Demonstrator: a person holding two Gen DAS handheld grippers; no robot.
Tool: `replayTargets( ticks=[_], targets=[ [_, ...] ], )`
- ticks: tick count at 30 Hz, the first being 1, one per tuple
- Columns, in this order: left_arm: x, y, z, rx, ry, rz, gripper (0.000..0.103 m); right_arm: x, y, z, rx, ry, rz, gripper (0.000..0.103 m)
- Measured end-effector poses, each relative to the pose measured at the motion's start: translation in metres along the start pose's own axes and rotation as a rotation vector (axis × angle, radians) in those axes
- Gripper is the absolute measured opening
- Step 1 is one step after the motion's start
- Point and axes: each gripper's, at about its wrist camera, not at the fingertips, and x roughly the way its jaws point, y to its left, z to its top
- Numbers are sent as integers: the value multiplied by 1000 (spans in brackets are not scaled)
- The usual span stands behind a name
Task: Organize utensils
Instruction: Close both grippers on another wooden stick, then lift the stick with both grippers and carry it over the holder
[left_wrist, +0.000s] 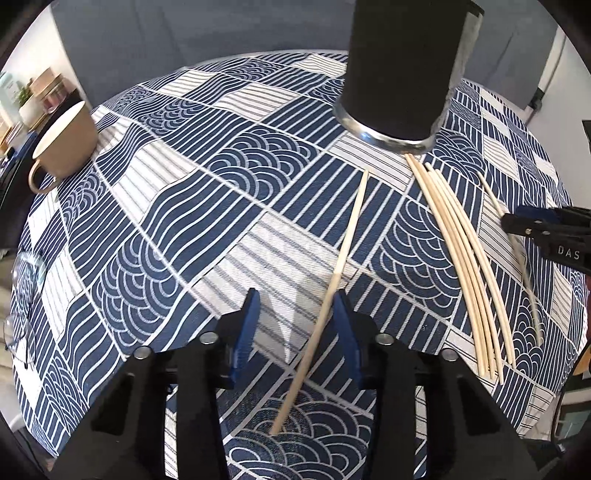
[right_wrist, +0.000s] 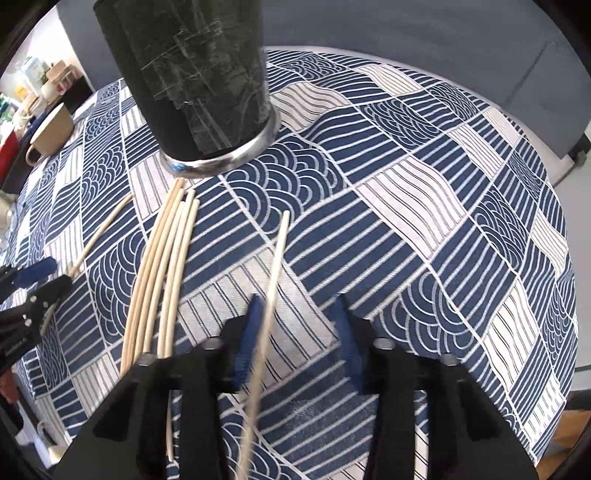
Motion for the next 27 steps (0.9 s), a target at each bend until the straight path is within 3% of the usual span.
replayTargets(
  ticks=[6,9,16,20,24,27],
  targets=[
    [-2,8,-4,-22,17,5,22,-2,-17,-5,23,-4,-7,5],
    [-3,17,-6,-43,31,-8,10,-2,-31,-6,69,10,23,4],
    [-4,33,-8,-84,62,-51,7,0,-48,-5,173,53,117,4],
    [-4,44,-10,-162,83,-100,5,1,-58,-5,215,73,167,4],
    [-5,57,-13,-250,117,-152,5,1,-68,-7,250,94,163,4],
    [-6,62,-17,-270,123,-149,5,-2,-80,-12,267,96,153,4]
  ],
)
